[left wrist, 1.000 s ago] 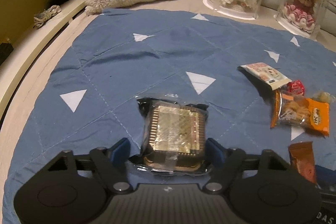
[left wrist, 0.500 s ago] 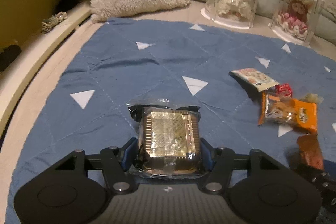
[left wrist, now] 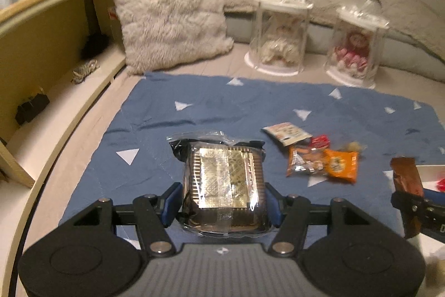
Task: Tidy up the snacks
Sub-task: 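Carry the dark cake and brown packet over the white tray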
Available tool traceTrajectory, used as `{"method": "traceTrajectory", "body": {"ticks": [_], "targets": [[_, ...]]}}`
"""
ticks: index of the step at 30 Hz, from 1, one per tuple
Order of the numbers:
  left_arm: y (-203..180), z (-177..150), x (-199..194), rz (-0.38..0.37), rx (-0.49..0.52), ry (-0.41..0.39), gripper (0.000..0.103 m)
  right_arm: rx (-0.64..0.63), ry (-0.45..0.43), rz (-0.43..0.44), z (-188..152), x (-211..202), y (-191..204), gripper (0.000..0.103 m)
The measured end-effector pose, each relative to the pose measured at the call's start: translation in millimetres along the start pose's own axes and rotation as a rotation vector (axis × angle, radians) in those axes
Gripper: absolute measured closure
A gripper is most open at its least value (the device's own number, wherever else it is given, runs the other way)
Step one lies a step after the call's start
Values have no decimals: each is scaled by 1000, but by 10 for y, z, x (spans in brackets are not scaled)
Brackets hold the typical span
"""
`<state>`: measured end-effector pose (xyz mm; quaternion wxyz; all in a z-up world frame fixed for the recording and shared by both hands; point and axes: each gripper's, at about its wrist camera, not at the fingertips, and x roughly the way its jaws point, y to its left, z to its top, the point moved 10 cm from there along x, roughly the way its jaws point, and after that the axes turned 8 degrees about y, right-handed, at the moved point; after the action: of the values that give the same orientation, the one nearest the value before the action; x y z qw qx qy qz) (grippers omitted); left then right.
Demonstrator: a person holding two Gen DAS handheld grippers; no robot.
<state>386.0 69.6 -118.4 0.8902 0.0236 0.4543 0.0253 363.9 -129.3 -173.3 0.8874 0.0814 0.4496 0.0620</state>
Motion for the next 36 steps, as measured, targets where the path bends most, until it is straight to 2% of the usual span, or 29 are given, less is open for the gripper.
{"method": "traceTrajectory", "body": {"ticks": [6, 19, 29, 36], "targets": [[-243, -66, -412, -19, -3, -42, 41, -26, -51, 4, -11, -419, -141, 56], [-983, -241, -949, -90, 14, -115, 41, 0, -112, -33, -177, -1156, -809, 56], [-1713, -337, -925, -205, 48, -111, 41, 76, -109, -72, -315, -1347, -1455, 56], [-2394, -410, -633, -320, 91, -37, 41, 152, -77, -119, -467, -1280, -1965, 56]]}}
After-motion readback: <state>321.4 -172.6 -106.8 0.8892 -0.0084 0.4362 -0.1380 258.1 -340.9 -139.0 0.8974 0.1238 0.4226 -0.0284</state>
